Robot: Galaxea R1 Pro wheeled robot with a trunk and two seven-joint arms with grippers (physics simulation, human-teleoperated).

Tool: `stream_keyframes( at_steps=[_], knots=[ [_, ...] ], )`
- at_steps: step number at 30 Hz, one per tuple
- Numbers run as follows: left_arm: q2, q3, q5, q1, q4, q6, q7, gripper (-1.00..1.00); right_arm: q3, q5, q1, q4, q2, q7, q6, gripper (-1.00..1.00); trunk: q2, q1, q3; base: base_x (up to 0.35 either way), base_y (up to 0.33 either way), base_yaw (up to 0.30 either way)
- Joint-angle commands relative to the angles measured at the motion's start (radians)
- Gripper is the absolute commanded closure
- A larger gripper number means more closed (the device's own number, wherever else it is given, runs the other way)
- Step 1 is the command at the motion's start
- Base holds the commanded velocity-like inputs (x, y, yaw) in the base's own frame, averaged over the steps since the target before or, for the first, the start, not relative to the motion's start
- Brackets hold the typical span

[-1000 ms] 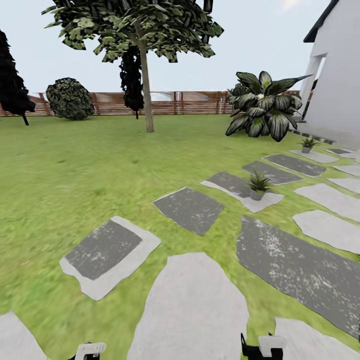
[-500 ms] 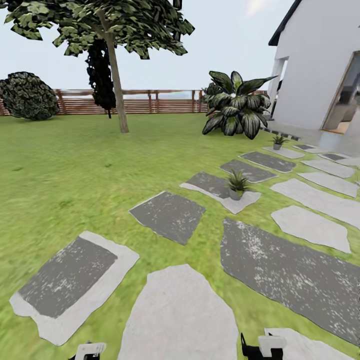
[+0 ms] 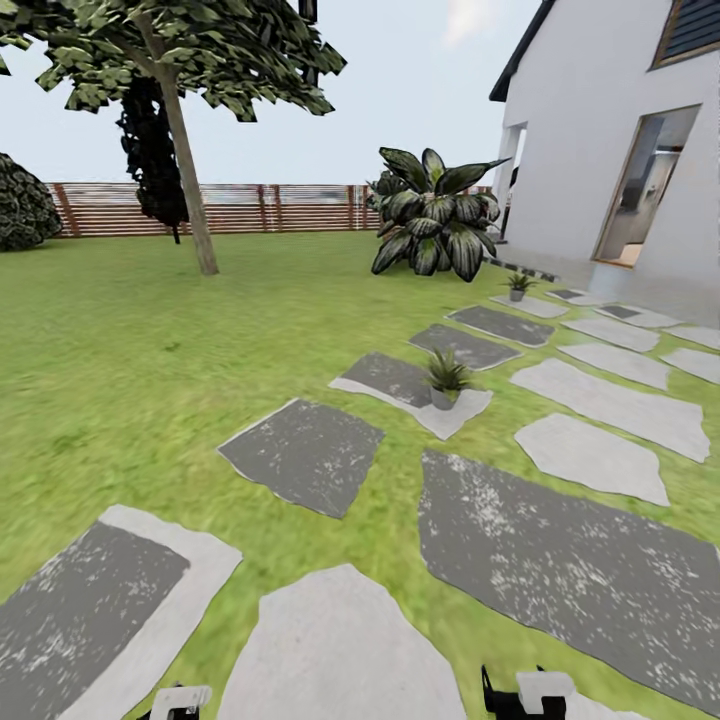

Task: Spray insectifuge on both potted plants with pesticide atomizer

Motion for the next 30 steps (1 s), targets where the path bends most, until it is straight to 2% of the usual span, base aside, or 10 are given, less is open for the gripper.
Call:
stream_keyframes(
  at_steps=[1, 18, 30],
  knots=[
    [0.000, 0.009, -0.010, -0.001, 0.001, -0.004, -0.005, 1.00, 0.000, 0.009, -0.001, 0.001, 0.000, -0.007, -0.001, -1.00, 0.000, 0.000, -0.001, 0.340, 0.000, -0.014],
    [0.000, 0.009, -0.010, -0.001, 0.001, -0.004, -0.005, 1.00, 0.000, 0.009, -0.001, 0.001, 0.000, -0.007, -0.001, -1.00, 0.000, 0.000, -0.001, 0.340, 0.000, -0.017],
    [0.000, 0.009, -0.010, -0.001, 0.001, -0.005, -0.005, 1.00, 0.000, 0.009, -0.001, 0.001, 0.000, -0.007, -0.001, -1.00, 0.000, 0.000, -0.001, 0.340, 0.000, -0.220]
  ],
)
